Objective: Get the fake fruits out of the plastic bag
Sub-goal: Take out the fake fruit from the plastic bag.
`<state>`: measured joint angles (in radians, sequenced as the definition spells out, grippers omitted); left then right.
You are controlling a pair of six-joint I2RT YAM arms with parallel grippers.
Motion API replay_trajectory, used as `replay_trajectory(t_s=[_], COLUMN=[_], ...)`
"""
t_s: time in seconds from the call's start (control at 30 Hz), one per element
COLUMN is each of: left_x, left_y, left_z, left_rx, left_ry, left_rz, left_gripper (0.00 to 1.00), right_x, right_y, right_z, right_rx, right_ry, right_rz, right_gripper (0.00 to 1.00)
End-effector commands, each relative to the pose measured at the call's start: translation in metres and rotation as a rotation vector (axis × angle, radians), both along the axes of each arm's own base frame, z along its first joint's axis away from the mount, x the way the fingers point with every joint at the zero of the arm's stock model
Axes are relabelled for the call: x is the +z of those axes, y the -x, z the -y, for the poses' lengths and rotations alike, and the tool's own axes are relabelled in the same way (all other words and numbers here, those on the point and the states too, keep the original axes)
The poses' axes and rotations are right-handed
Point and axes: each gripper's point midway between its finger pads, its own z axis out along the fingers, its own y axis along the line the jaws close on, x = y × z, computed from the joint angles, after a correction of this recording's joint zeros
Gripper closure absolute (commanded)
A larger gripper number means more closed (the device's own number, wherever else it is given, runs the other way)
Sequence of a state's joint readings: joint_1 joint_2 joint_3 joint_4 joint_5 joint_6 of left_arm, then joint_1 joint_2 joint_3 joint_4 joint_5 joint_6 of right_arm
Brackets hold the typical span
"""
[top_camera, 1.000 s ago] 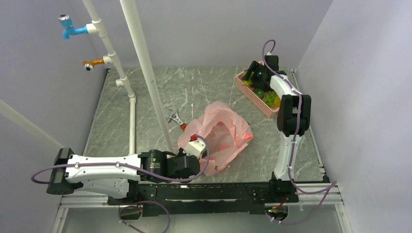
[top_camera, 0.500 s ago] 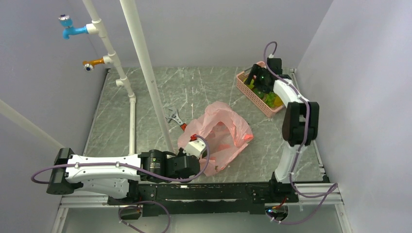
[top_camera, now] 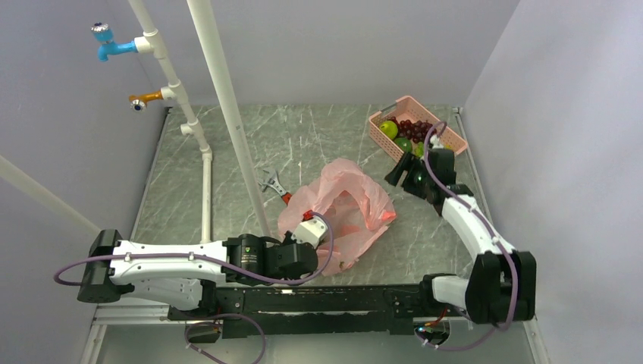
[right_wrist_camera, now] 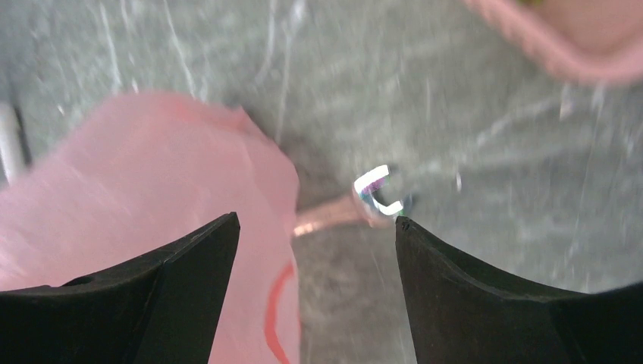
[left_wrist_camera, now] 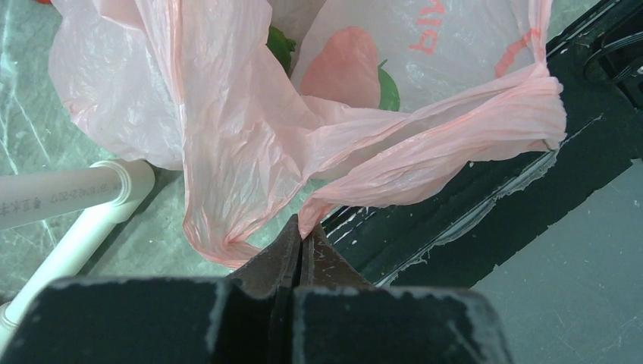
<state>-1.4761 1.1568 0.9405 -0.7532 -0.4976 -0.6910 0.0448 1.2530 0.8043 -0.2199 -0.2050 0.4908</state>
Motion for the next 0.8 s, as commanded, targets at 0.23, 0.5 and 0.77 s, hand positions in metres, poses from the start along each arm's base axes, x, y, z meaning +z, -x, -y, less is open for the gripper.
replay_trajectory(t_s=[0.23,0.5,0.77], left_x=[0.016,0.015,0.022], left_y=[0.001,0.0,-0.003], left_z=[0.017,0.018,0.011], left_rx=[-0.027,-0.011,0.006], left_ry=[0.075,0.085,0.094], left_rz=[0.011,0.009,0.026], left_gripper=[1.0,1.0,1.0], right_x=[0.034,0.128,0.124], right_y=[0.087,0.132,0.16], right_z=[-0.022,-0.091,-0.149], right_rx=[0.179,0.52,0.764], right_ry=[-0.034,-0.152,-0.129], right_rz=[0.134,0.362,0.355], right_gripper=[0.25,0.26,0.44])
